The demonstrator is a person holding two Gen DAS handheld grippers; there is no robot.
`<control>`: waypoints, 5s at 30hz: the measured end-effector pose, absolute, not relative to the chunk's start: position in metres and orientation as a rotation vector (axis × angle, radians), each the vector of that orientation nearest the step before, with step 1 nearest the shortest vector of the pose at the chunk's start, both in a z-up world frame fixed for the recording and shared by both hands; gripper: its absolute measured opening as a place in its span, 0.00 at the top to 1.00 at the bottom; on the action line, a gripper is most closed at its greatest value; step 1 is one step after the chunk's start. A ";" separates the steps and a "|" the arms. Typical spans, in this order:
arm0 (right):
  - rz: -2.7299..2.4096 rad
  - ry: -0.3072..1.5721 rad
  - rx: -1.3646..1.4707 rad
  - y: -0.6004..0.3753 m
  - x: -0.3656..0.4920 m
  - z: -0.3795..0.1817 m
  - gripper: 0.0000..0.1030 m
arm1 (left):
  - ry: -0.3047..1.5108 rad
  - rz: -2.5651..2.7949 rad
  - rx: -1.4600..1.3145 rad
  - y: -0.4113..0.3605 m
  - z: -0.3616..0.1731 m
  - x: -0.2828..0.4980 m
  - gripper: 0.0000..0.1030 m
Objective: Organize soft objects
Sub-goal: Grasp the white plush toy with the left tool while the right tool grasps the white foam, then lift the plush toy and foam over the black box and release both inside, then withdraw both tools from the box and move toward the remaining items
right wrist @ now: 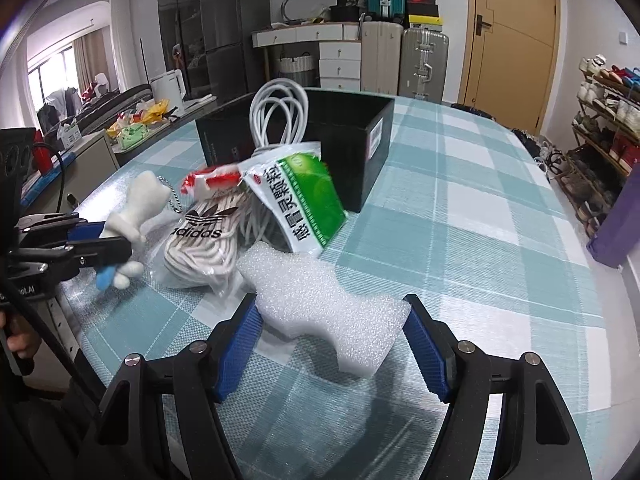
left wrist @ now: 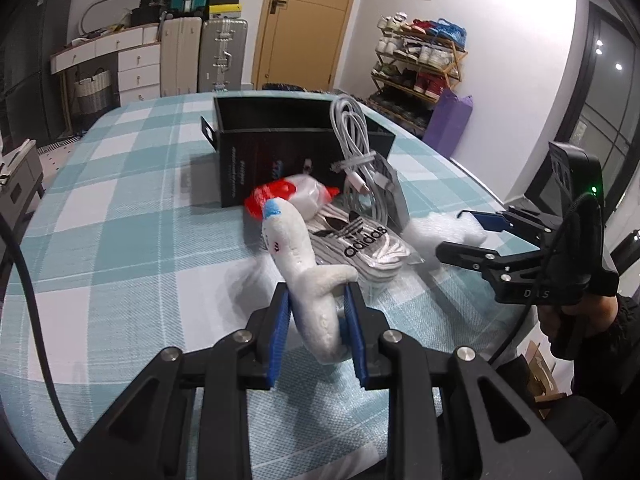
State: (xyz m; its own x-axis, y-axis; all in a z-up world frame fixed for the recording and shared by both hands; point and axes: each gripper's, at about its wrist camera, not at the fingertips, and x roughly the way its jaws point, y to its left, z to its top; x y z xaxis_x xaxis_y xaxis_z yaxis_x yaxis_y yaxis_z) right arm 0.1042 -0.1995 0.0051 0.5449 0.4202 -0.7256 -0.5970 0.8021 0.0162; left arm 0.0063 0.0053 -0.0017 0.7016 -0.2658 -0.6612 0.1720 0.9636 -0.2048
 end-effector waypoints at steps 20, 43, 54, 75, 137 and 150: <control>0.620 0.650 -0.170 -0.211 0.097 0.046 0.30 | 0.643 -0.187 -0.137 0.015 0.033 0.012 0.76; 0.626 0.524 -0.117 -0.201 0.119 0.099 0.30 | 0.539 -0.157 -0.118 0.018 0.076 0.049 0.75; 0.631 0.510 -0.117 -0.188 0.139 0.113 0.30 | 0.537 -0.152 -0.117 0.019 0.080 0.073 0.75; 0.643 0.551 -0.144 -0.156 0.191 0.102 0.30 | 0.586 -0.147 -0.123 0.017 0.063 0.126 0.75; 0.643 0.592 -0.113 -0.171 0.202 0.080 0.01 | 0.638 -0.071 -0.092 0.021 0.043 0.131 0.00; 0.657 0.611 -0.121 -0.184 0.178 0.073 0.01 | 0.604 -0.039 -0.075 0.014 0.045 0.098 0.00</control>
State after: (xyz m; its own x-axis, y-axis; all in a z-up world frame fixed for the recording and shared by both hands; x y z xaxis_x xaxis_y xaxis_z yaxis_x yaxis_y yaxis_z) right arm 0.1784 -0.1838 0.0734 0.6247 0.5360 -0.5678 -0.6052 0.7919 0.0816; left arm 0.0979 0.0136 0.0453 0.8222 -0.0585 -0.5662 0.0147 0.9966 -0.0817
